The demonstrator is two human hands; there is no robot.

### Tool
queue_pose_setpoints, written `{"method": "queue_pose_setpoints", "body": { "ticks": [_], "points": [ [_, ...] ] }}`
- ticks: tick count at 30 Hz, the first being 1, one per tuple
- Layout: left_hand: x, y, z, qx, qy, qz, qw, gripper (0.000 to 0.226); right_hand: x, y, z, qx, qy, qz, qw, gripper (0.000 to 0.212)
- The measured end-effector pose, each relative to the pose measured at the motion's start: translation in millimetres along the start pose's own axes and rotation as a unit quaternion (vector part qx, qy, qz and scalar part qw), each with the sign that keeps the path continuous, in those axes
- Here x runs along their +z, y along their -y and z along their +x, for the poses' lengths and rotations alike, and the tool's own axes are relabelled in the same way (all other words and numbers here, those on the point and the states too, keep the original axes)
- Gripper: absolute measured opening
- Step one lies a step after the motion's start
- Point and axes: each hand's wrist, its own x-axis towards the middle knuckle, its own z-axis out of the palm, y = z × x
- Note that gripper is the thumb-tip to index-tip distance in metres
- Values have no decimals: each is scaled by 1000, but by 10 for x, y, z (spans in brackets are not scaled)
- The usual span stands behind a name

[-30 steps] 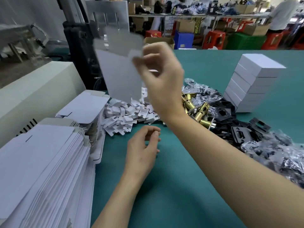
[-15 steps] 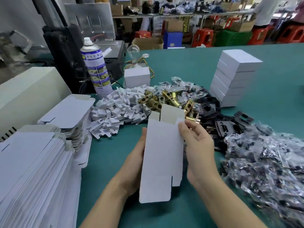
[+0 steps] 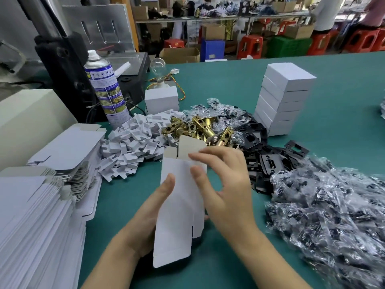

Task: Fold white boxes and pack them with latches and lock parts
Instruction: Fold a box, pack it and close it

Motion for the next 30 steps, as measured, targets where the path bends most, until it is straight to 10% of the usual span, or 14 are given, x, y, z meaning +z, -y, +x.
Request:
{"method": "queue_pose_setpoints", "body": {
  "ticks": [17,30],
  "points": [
    [44,-31,75,93,72,216,969,98,-106,28,61,41,43,89,994,53],
    [-161,4,63,54,-34,105,992,36,-130,-10,46,55,27,136,989,32]
  ]
}}
